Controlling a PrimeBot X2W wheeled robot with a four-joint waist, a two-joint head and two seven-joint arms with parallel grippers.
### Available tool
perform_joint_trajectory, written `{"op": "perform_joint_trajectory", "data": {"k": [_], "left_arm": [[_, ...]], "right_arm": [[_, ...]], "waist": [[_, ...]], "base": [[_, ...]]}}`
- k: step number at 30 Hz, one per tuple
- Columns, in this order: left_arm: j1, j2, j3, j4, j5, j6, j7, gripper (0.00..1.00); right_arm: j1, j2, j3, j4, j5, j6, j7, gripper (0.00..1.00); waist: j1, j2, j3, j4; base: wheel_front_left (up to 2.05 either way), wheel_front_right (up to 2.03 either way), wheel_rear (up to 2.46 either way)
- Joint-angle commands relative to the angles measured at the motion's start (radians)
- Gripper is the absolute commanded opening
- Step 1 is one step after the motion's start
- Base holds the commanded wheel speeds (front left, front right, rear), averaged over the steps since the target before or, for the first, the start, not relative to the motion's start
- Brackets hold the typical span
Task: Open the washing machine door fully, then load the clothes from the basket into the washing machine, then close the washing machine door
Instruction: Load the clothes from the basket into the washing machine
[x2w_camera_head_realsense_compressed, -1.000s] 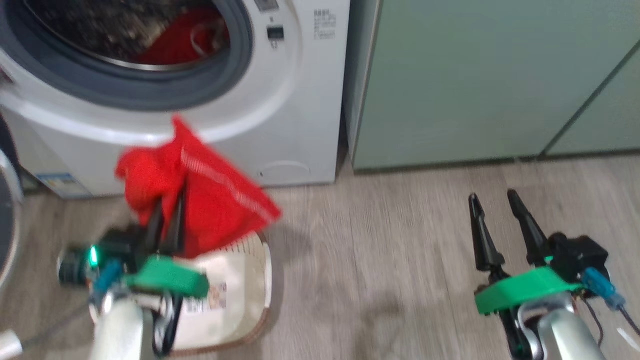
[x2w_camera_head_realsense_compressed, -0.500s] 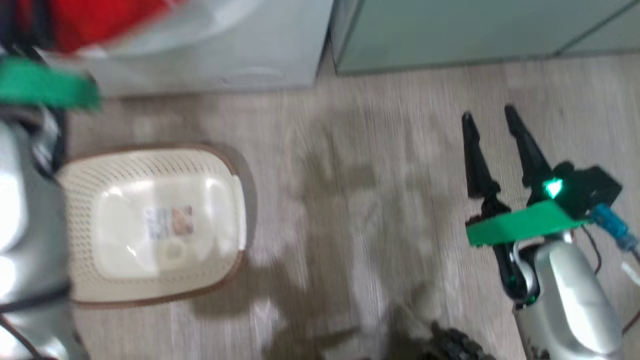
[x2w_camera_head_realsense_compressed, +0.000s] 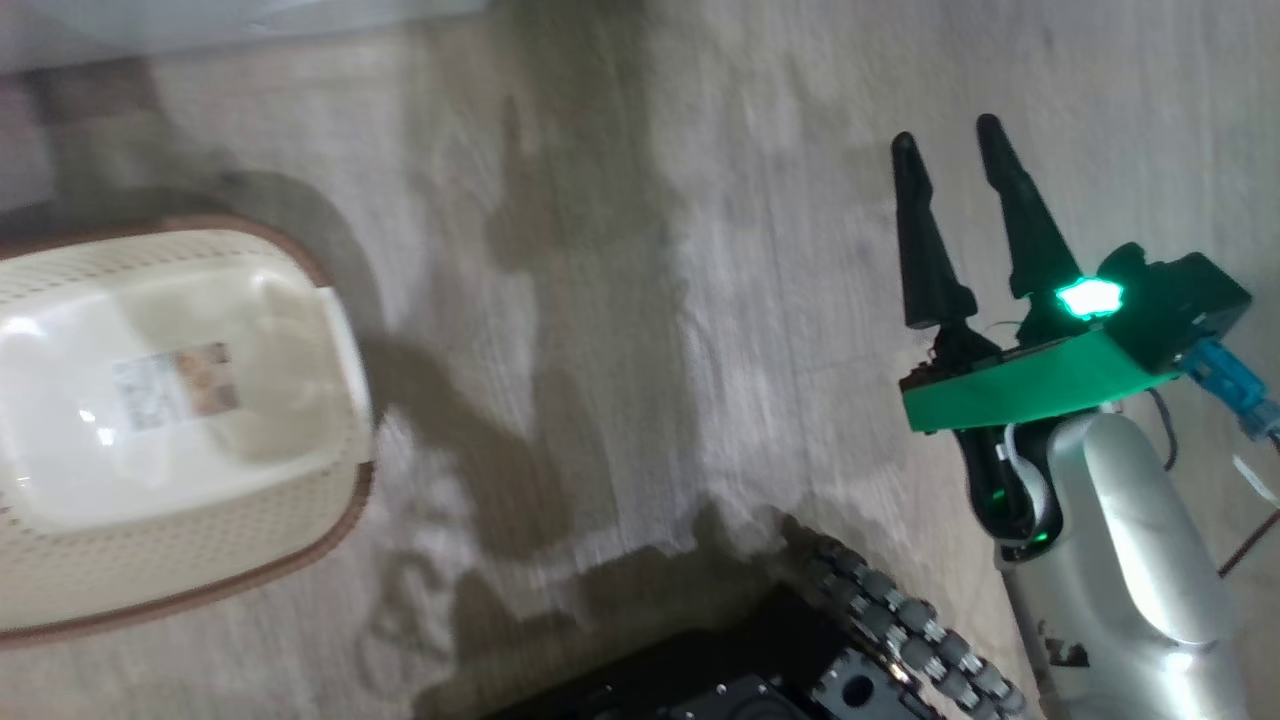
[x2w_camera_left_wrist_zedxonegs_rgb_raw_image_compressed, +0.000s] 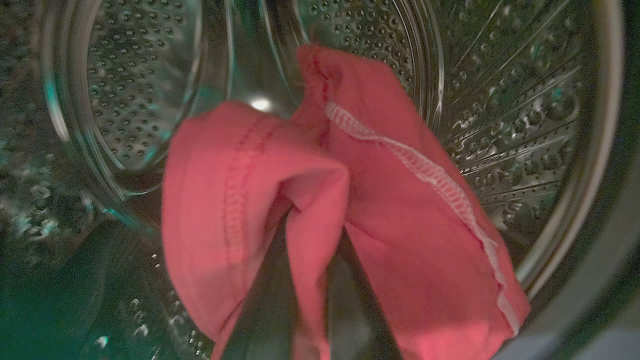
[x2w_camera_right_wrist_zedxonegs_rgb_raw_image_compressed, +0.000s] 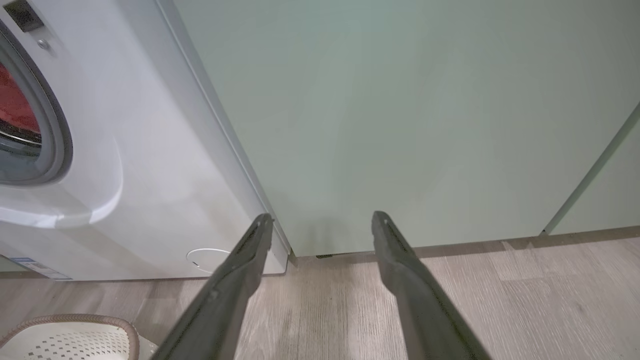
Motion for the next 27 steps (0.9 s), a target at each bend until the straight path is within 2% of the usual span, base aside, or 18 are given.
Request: {"op": "perform_joint_trajectory", "data": {"k": [1,6,12,18,24,25,26,27], "left_arm": [[-0.056,0.066,0.000,-0.013,0.012,-0.004,0.002,0.00],[-0.214,0.105,-0.053,0.104,0.054,-0.005,0.002,0.00],[-0.351,0.111,-0.111,0.251,0.092,-0.006,0.035,0.00],[-0.440,0.126,-0.162,0.359,0.142,0.021,0.044,0.00],[-0.484,0.128,-0.157,0.439,0.127,0.055,0.023,0.00],[-0.489,0.128,-0.161,0.450,0.127,0.056,0.020,0.24],[-0.491,0.125,-0.164,0.457,0.127,0.059,0.016,0.96],[-0.494,0.123,-0.166,0.463,0.126,0.063,0.011,1.00]], "right_arm": [[0.011,-0.003,0.025,-0.029,0.012,0.000,-0.009,1.00],[-0.003,-0.003,0.053,-0.026,0.039,0.000,-0.009,1.00],[-0.013,-0.003,0.074,-0.028,0.066,0.000,-0.009,1.00],[-0.018,-0.003,0.096,-0.027,0.085,0.000,-0.009,1.00],[-0.023,-0.003,0.112,-0.026,0.101,0.000,-0.009,1.00],[-0.024,-0.003,0.111,-0.026,0.102,0.000,-0.009,1.00],[-0.024,-0.003,0.110,-0.025,0.102,0.000,-0.009,1.00],[-0.025,-0.003,0.109,-0.025,0.101,0.000,-0.009,1.00]], "waist": [[-0.0002,0.0000,0.048,-0.048],[-0.0002,0.0000,0.083,-0.083],[-0.0002,0.0000,0.113,-0.115],[-0.0002,0.0000,0.130,-0.145],[-0.0002,0.0000,0.137,-0.163],[-0.0002,0.0000,0.137,-0.164],[-0.0002,0.0000,0.137,-0.163],[-0.0002,0.0000,0.136,-0.163]], "base": [[0.00,0.00,0.00],[0.00,0.00,0.00],[0.00,0.00,0.00],[0.00,0.00,0.00],[0.00,0.00,0.00],[0.00,0.00,0.00],[0.00,0.00,0.00],[0.00,0.00,0.00]]}}
